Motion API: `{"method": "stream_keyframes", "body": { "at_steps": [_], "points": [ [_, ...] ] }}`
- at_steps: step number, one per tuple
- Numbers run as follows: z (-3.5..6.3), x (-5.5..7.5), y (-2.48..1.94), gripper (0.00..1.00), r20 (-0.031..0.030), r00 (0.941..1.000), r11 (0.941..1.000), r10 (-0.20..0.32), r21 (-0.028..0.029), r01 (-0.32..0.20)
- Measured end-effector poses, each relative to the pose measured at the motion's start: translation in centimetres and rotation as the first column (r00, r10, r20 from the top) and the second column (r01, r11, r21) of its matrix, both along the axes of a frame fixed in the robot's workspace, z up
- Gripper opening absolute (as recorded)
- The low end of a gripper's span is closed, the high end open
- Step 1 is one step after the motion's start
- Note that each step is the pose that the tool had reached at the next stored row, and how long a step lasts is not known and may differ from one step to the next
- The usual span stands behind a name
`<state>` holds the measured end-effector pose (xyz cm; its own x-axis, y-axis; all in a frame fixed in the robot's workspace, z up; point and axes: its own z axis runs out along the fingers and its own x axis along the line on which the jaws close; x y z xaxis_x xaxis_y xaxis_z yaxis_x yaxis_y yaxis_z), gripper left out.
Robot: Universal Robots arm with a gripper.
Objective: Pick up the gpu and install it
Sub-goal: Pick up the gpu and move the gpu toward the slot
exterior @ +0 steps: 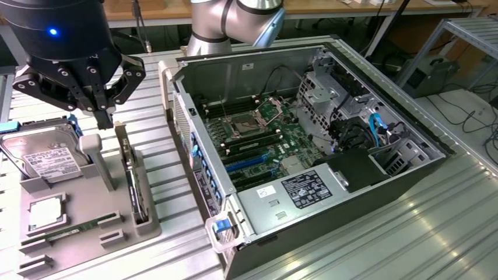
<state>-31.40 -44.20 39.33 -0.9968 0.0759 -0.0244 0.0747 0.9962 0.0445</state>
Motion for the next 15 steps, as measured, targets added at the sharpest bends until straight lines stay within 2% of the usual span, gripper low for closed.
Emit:
{"method": "stream_keyframes", "body": {
  "at_steps": [7, 11, 14, 15],
  "points": [
    [0.0, 0.0, 0.0, 0.11, 0.0, 1.0, 1.0, 0.0, 0.0, 0.0],
    [0.0, 0.0, 0.0, 0.36, 0.0001, 1.0, 1.0, 0.0, 0.0, 0.0],
    [0.0, 0.0, 0.0, 0.42, 0.0, 1.0, 1.0, 0.0, 0.0, 0.0],
    [0.0, 0.0, 0.0, 0.48, 0.0001, 1.0, 1.0, 0.0, 0.0, 0.0]
  ]
}}
